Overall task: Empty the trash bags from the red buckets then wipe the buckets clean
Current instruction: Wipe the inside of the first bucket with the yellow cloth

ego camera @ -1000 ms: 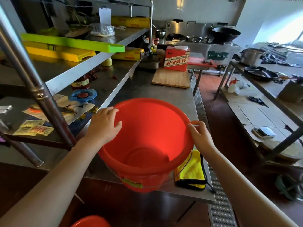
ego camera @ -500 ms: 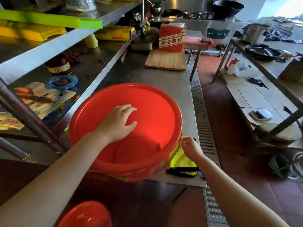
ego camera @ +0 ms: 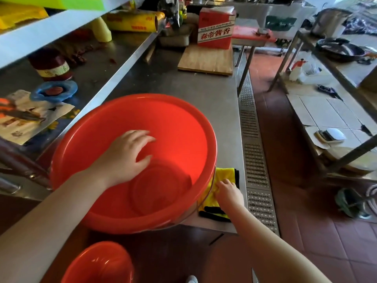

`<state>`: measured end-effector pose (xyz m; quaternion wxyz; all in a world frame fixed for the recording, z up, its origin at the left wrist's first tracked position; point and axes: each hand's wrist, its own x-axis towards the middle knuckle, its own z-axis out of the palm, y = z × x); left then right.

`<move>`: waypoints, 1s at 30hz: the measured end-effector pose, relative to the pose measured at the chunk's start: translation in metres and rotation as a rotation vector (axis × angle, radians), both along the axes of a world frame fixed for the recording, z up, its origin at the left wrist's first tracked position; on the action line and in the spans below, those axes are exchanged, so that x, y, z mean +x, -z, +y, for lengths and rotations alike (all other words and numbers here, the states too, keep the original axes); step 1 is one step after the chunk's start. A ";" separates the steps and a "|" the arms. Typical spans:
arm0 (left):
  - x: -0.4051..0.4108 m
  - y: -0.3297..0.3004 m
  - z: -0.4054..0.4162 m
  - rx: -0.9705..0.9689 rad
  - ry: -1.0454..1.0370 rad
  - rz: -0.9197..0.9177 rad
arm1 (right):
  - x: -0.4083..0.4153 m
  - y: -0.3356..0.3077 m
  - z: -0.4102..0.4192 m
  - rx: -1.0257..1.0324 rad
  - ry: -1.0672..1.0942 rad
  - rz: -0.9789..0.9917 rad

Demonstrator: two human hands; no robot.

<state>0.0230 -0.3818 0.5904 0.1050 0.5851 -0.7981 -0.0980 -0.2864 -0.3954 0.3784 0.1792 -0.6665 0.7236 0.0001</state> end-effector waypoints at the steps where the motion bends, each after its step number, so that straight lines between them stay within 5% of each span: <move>1: 0.001 0.000 0.000 -0.003 0.001 0.002 | -0.001 0.002 0.000 -0.020 -0.012 0.021; 13: 0.004 0.002 0.006 -0.072 -0.034 0.047 | -0.001 0.010 0.001 -0.120 -0.166 0.150; 30: -0.003 -0.006 0.005 -0.139 0.072 0.136 | -0.017 -0.025 0.017 -0.191 -0.021 0.161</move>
